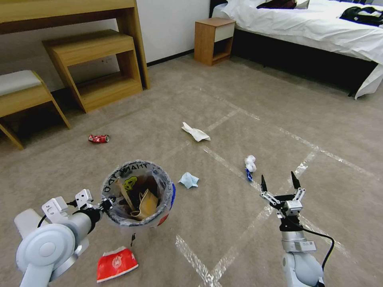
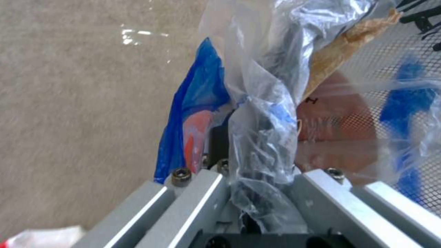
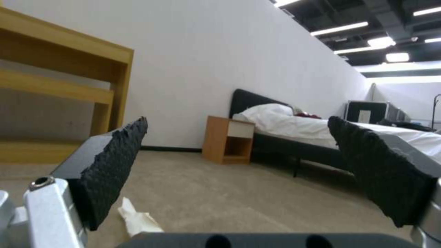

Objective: Pick up the trash bin and place the garbage on the floor into it.

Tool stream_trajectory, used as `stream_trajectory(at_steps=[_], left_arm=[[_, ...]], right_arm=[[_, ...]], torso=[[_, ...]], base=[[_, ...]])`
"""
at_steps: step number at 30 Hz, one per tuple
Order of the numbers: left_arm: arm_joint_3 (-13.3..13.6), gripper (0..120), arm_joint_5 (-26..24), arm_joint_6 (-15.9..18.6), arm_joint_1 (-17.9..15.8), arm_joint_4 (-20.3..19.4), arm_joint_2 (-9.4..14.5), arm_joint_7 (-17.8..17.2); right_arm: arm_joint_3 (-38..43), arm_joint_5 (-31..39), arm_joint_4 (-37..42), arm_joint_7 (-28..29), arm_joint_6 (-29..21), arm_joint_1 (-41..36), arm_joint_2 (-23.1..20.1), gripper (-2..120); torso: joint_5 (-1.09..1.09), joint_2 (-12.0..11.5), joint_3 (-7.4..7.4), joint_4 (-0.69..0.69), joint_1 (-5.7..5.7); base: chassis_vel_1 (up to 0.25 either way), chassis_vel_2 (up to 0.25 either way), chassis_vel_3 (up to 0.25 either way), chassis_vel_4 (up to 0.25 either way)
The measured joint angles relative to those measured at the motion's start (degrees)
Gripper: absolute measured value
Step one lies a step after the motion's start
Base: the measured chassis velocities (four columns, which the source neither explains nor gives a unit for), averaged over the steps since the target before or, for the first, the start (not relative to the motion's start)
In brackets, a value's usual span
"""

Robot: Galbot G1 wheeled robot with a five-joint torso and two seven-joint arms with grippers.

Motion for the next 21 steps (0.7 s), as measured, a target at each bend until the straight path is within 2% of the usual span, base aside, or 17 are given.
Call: stream_trajectory(at_steps=[21], left_arm=[[0.45, 0, 0.19, -0.01, -0.27, 0.67, -0.16, 0.02]], right_arm=[[-0.05, -0.07, -0.84, -0.09, 0.24, 0.34, 0.04, 100]], torso=[[0.0, 0.0, 0.01, -0.01, 0.0]], base=[[-0.141, 0.134, 0.135, -0.136]])
